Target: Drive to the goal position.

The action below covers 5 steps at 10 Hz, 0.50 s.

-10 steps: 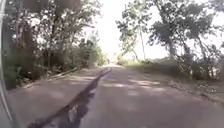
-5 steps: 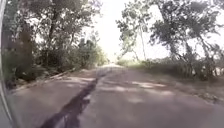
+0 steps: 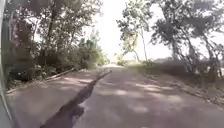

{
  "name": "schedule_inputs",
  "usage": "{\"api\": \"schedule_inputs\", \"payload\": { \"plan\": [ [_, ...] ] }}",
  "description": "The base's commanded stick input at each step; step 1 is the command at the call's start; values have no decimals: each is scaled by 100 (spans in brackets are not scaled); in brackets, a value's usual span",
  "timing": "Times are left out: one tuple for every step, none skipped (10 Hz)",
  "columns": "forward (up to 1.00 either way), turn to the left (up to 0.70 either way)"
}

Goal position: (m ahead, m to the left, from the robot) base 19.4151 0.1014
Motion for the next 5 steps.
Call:
{"api": "schedule_inputs", "payload": {
  "plan": [
    [70, 2],
    [70, 2],
    [70, 2],
    [70, 2],
    [70, 2]
  ]
}}
